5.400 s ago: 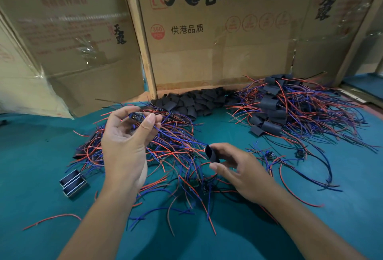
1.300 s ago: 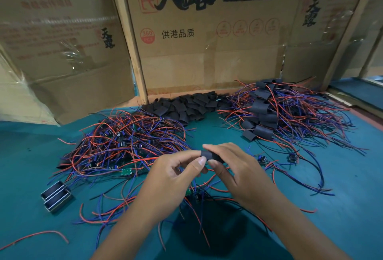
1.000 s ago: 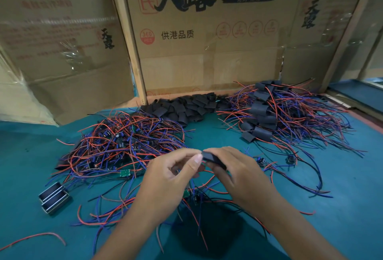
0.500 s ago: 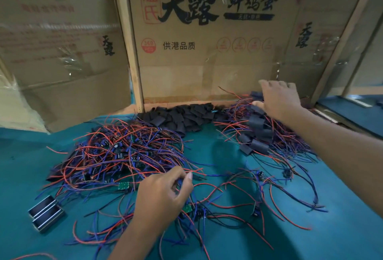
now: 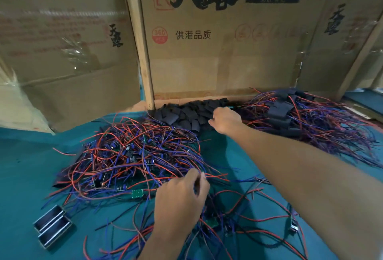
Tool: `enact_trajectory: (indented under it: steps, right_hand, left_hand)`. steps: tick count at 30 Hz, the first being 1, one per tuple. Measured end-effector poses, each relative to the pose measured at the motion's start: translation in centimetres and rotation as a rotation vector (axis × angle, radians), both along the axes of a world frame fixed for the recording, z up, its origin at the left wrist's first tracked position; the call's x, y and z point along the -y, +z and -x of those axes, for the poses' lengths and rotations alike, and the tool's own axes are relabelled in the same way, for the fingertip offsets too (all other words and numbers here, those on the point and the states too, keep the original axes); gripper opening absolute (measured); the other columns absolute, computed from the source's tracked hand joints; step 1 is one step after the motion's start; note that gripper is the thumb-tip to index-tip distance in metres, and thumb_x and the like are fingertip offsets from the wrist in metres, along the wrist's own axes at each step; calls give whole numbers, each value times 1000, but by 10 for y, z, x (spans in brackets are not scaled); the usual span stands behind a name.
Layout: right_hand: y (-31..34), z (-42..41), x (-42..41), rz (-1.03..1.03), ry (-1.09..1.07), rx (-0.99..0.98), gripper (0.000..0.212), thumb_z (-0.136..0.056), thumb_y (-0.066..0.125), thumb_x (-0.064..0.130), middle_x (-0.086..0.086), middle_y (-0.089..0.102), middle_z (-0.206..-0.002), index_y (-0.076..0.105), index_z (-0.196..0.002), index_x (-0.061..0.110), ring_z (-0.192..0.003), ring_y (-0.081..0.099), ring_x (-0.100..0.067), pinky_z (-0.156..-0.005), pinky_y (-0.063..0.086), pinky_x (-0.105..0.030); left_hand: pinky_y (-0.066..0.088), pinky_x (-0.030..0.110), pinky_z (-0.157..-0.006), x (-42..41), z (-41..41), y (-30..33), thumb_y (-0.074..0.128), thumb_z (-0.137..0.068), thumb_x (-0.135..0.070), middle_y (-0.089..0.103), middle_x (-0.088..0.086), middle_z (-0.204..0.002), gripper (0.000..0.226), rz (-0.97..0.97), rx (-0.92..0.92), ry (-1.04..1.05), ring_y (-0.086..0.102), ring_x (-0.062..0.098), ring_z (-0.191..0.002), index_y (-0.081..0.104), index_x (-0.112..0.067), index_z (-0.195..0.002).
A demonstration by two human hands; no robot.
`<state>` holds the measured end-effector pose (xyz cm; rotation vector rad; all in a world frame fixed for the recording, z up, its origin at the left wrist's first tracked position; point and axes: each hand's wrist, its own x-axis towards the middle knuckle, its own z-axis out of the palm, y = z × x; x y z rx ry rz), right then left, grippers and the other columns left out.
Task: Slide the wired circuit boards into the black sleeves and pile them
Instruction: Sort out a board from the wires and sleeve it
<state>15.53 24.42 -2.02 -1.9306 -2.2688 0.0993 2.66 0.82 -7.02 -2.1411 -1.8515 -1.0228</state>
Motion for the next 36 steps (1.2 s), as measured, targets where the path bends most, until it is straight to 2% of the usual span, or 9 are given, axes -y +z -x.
enact_trajectory:
  steps: [7, 10, 14, 17, 21, 25, 29, 34, 36]
  right_hand:
    - [-6, 13, -19, 238, -153, -103, 31, -92, 66, 33, -10, 60, -91, 56, -94, 4, -78, 60, -27, -64, 46, -30]
    - [-3, 7, -13, 286, -168, -133, 26, -96, 60, 30, -10, 63, -97, 61, -100, 4, -90, 65, -25, -74, 52, -31]
    - [3, 5, 4, 236, -191, -316, 26, -94, 60, 21, -8, 52, -72, 51, -74, 7, -59, 51, -22, -49, 40, -27]
    - [13, -4, 39, 18, -168, -438, 28, -91, 60, 27, -6, 54, -67, 52, -71, 10, -58, 52, -23, -48, 34, -27]
    - [9, -28, 123, -60, 14, -746, 22, -81, 68, 27, 0, 64, -62, 54, -67, 18, -57, 58, -20, -52, 40, -30]
    - [-4, -41, 194, 197, 161, -1117, 23, -79, 72, 17, -1, 68, -60, 53, -65, 19, -58, 62, -21, -62, 50, -33]
    - [-16, -58, 222, 324, 223, -1294, 24, -84, 74, 10, -1, 56, -59, 53, -71, 11, -59, 50, -17, -57, 41, -24]
    - [-25, -65, 229, 525, 263, -1670, 37, -64, 82, 22, -16, 66, -86, 62, -92, 8, -78, 63, -25, -64, 54, -28]
    - [-30, -63, 228, 469, 214, -1704, 40, -64, 82, 21, -13, 67, -90, 64, -98, 11, -80, 65, -23, -62, 55, -25]
  left_hand:
    - [14, 22, -40, -3, 0, -2, 55, -93, -34, 37, -8, -41, 32, 30, -4, -7, 21, 12, -36, 51, -23, -63]
    - [15, 22, -40, -1, 0, -2, 54, -94, -34, 38, -8, -41, 32, 31, 7, -11, 23, 12, -36, 51, -23, -63]
    - [13, 22, -41, -1, 0, -3, 51, -95, -36, 39, -7, -43, 33, 52, 23, 13, 24, 13, -36, 51, -23, -65]
    - [11, 21, -39, 0, 2, -1, 55, -95, -35, 39, -7, -43, 29, 43, 37, 9, 25, 12, -35, 51, -24, -67]
    - [24, 25, -38, 2, -2, 4, 60, -89, -48, 39, -11, -49, 22, 10, 85, 26, 47, 14, -40, 59, -26, -95]
    - [52, 30, -55, 13, -22, 11, 54, -83, -59, 66, -9, -74, 62, -11, 90, -108, 67, 15, -69, 61, -20, -132]
    - [56, 39, -63, 26, -33, 8, 60, -87, -51, 72, -3, -86, 51, -16, 184, -201, 70, 22, -80, 64, -22, -128]
    - [52, 31, -65, 38, -24, 26, 66, -83, -57, 61, -13, -76, 50, -10, 163, -293, 61, 8, -72, 65, -28, -124]
    - [47, 27, -66, 36, -9, 34, 64, -85, -58, 63, -15, -74, 35, -54, 130, -154, 59, 5, -72, 68, -34, -111]
